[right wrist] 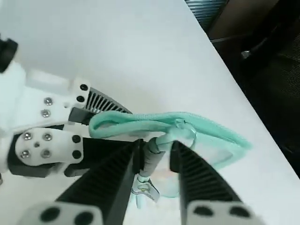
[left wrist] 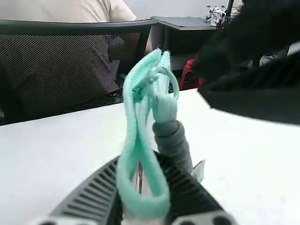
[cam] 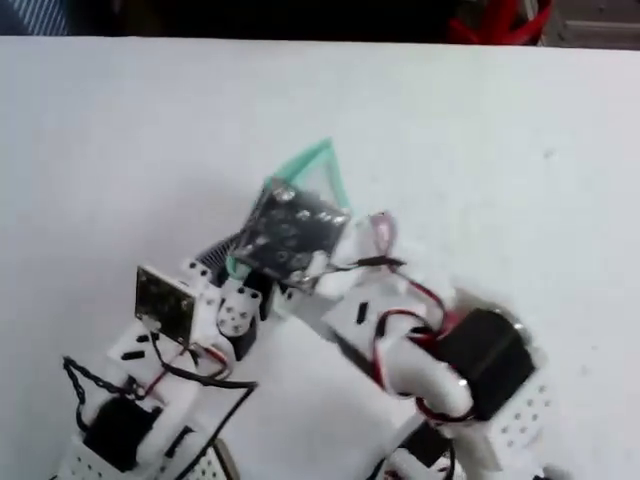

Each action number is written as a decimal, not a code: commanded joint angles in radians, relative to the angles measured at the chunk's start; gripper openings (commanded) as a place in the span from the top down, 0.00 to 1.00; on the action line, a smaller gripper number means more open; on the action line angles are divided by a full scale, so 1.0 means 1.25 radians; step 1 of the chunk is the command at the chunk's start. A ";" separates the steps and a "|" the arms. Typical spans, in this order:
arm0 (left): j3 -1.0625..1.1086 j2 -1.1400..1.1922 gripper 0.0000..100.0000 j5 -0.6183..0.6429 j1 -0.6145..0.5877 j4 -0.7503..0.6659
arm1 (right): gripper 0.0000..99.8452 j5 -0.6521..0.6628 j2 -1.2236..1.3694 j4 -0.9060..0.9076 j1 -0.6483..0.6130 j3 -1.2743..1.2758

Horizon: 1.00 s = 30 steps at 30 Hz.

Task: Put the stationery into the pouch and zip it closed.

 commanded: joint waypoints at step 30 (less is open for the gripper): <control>-0.004 -0.008 0.98 -0.005 0.015 -0.021 | 0.98 0.118 0.195 0.017 0.042 -0.085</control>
